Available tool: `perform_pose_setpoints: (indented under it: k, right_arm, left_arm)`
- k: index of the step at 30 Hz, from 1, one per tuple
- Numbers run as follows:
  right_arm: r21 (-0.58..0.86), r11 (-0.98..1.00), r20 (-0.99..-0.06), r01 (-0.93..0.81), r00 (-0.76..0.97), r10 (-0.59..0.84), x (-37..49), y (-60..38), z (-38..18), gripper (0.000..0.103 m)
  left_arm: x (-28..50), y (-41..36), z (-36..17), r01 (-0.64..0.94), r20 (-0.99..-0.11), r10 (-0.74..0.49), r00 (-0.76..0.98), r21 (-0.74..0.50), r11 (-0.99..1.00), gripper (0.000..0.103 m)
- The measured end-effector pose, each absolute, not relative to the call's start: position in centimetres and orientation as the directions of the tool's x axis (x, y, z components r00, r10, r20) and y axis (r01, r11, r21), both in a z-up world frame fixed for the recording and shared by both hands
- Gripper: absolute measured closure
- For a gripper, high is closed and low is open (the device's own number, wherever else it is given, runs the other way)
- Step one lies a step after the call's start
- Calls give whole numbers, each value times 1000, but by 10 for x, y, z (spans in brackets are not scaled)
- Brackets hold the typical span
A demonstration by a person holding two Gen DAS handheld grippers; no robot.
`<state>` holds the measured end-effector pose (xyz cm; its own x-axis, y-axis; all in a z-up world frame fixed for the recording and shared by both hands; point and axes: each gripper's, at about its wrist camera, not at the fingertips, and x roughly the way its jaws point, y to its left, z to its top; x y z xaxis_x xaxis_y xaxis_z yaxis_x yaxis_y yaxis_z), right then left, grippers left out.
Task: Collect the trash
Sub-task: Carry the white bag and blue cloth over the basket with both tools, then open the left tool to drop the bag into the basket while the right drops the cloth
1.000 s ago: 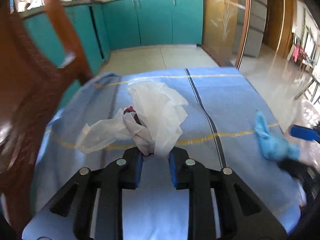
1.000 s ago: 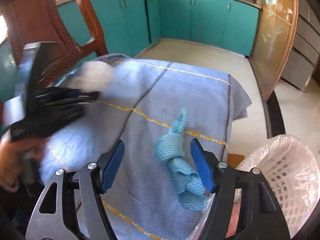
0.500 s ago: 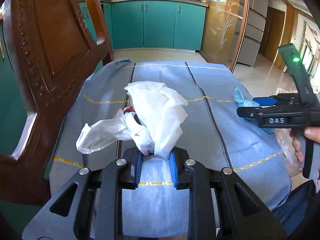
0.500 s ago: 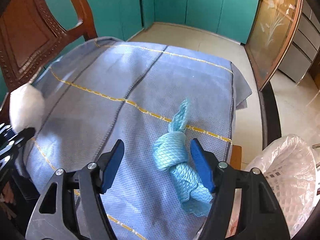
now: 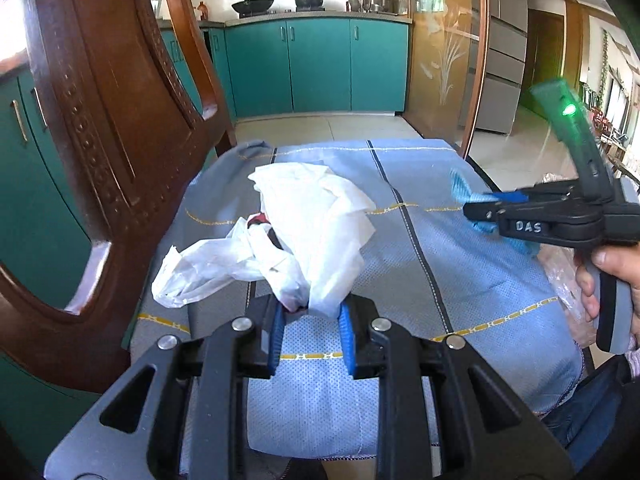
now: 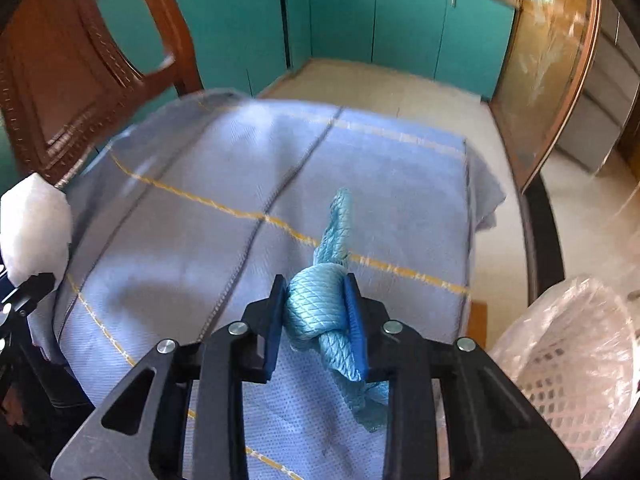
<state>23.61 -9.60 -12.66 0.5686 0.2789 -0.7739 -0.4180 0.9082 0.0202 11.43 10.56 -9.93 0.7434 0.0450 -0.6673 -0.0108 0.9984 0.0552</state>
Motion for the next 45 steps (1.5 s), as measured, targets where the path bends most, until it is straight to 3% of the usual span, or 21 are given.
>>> perform_pose_setpoints:
  k: [8,15,30,45]
  right_arm:
    - [27,897,-619,-442,697,363,195,-126,-76,74]
    - [73,942,-490,-327,811,319,160,-212,-49,73]
    - [79,994,-509,-77,854,107,123,-317,-67,73]
    - [99,995,-501,-7,864,56,105,-345,-66,73]
  left_arm:
    - [98,86,-78,14,-620,41,783,85,996,79]
    - [98,46,-67,125,-607,-76,791,38,991,79]
    - [118,-106,-58,412,-563,-320,762,40,910,79]
    - [125,-163,-68,484,-587,-370,720,43,874,79]
